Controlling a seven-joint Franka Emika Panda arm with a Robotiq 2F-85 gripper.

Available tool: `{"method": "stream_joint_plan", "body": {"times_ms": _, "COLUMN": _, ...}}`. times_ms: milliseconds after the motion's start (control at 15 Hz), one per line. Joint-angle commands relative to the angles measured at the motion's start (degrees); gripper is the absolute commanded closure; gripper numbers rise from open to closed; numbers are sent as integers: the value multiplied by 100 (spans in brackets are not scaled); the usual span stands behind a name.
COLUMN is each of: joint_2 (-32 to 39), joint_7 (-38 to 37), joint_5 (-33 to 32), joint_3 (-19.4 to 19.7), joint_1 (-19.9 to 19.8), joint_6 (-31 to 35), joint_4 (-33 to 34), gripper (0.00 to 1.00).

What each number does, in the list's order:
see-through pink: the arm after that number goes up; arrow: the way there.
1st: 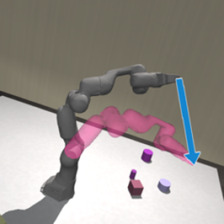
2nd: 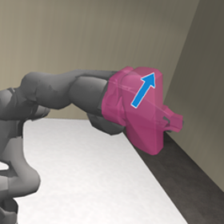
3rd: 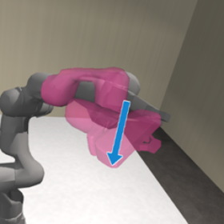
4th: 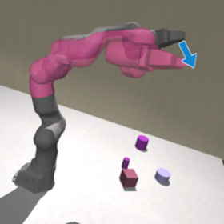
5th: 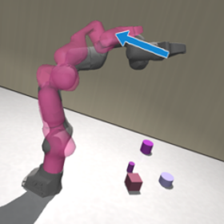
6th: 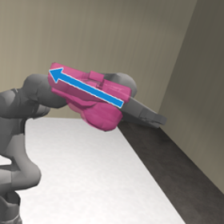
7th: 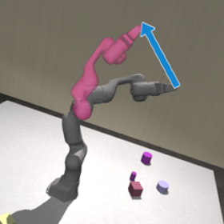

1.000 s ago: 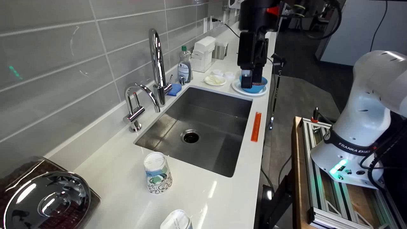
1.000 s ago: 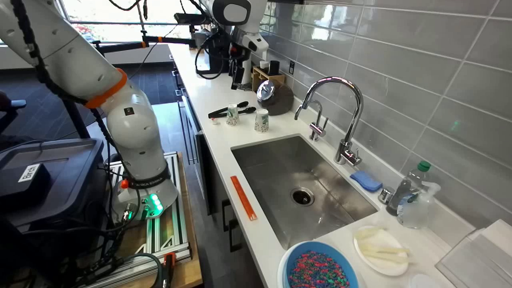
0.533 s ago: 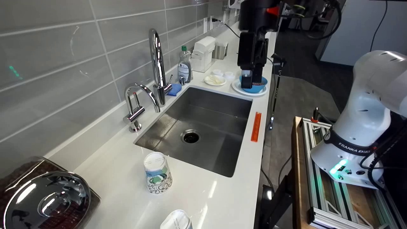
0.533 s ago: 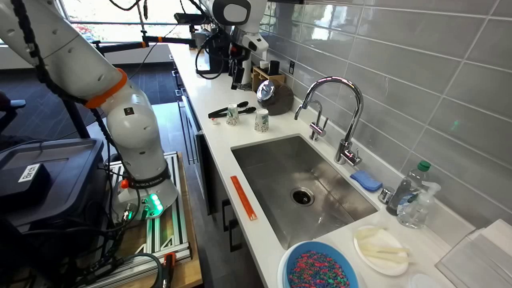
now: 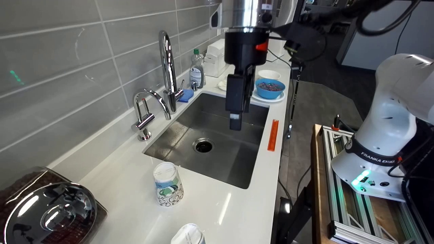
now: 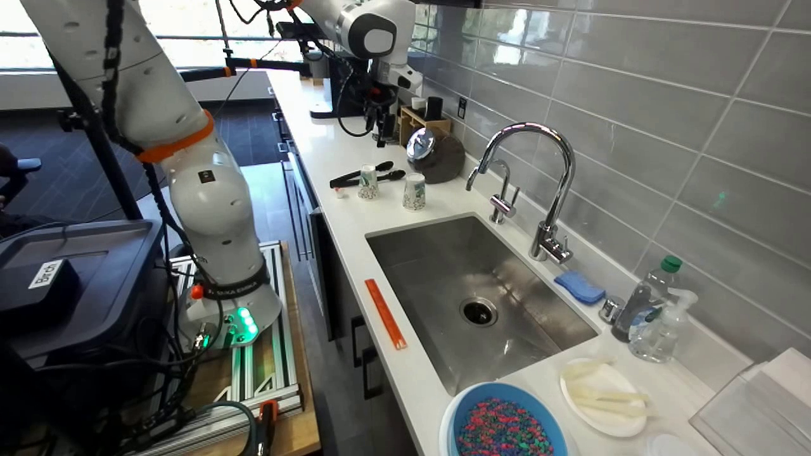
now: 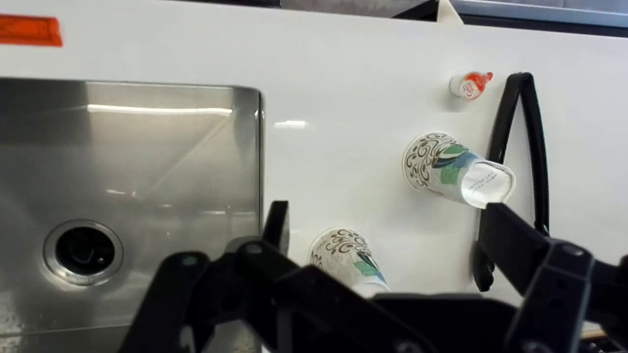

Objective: Stack the cups

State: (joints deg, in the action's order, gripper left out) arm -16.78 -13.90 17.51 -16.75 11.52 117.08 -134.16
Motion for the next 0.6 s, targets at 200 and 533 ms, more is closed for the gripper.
{"method": "stream_joint_plan", "body": {"times_ms": 200, "joint_2": 965, "joint_7": -12, "joint_5": -475, "joint_3": -91, "joint_1": 222, "joint_6": 471, "joint_4": 497, "gripper": 0}}
{"method": "stream_joint_plan", "body": {"times_ms": 533, "joint_2": 1307, "joint_7": -8, "joint_5": -542, "joint_3": -90, "joint_1": 231, "joint_6": 495, "joint_4": 747, "gripper": 0}}
